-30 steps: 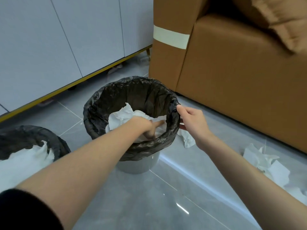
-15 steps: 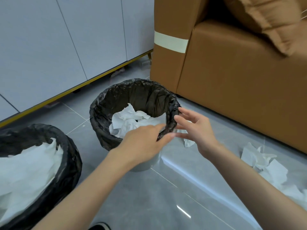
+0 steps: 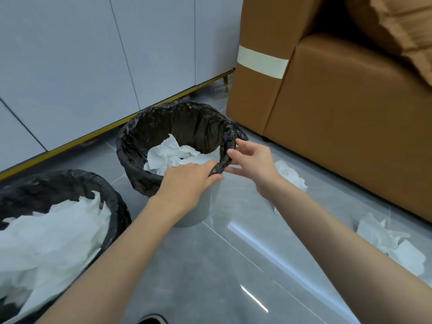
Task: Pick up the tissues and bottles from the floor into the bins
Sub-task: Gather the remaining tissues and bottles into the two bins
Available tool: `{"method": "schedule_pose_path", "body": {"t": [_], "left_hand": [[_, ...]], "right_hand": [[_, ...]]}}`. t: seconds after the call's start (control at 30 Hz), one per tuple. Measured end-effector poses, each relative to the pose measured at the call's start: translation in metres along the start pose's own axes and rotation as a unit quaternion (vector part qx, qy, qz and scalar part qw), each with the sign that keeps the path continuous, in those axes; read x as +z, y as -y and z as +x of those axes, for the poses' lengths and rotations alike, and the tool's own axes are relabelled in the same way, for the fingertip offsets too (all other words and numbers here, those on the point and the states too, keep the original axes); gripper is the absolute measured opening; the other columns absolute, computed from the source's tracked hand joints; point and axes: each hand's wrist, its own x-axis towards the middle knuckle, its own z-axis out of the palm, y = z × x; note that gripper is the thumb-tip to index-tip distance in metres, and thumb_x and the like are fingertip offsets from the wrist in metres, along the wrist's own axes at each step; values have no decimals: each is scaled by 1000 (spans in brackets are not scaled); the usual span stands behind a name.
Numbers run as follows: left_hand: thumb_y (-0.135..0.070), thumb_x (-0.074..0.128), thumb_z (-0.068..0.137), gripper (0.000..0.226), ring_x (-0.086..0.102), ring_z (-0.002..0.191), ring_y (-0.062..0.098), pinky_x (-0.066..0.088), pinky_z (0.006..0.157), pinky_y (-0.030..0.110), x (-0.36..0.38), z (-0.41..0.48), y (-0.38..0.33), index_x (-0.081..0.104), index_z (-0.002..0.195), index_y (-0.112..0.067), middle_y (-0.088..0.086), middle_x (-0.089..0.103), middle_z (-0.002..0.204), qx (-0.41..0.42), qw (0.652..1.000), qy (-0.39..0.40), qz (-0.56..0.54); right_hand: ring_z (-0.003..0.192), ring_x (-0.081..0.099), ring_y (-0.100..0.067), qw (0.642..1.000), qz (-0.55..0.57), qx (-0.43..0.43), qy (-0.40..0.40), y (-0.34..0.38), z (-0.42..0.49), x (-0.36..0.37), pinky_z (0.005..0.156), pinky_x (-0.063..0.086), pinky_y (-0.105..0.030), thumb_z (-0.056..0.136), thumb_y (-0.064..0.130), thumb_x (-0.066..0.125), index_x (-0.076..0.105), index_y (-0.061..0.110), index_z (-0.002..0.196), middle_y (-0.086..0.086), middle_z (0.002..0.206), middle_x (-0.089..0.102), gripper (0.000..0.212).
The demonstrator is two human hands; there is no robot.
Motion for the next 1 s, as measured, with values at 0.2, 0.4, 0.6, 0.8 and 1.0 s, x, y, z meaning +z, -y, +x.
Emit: {"method": "schedule_pose_path", "body": {"t": [0.2,0.4,0.6,0.8,1.0], "left_hand": [[-59,23,95,45,56,94,18,31,63,31,-4,-1,16,52,105,-26,-6,61,94,-8,998,19,-64],[-56,19,97,53,60,89,19,48,83,42,-10,-8,4,64,95,-27,-3,66,84,-30,975,42,-217],[-32,44,97,29,58,98,13,48,76,32,-17,3,2,56,123,-33,-12,66,103,-51,983,0,-175],[-43,67,83,88,32,134,33,39,103,45,-11,48,4,14,150,-30,8,24,150,-23,960,278,3],[-59,74,69,125,4,145,37,20,115,47,21,60,3,-20,147,-31,16,-5,158,-40,901,418,108]], "right_hand": [[73,66,-19,999,28,36,1,6,2,16,60,59,-26,89,-1,60,41,7,141,-19,117,60,56],[68,63,-19,998,9,51,-34,6,-13,-1,57,58,-28,85,-2,57,47,13,138,-19,102,64,55],[72,58,-15,971,-196,2,-137,1,-17,-41,66,52,-33,86,14,50,57,24,131,2,99,66,47],[118,35,-25,768,-581,-245,-111,12,-26,-47,92,35,-27,85,10,54,59,21,127,-1,133,48,43],[125,47,-27,697,-672,32,249,1,3,-7,99,47,-40,76,33,76,43,17,139,-6,141,40,74]]}}
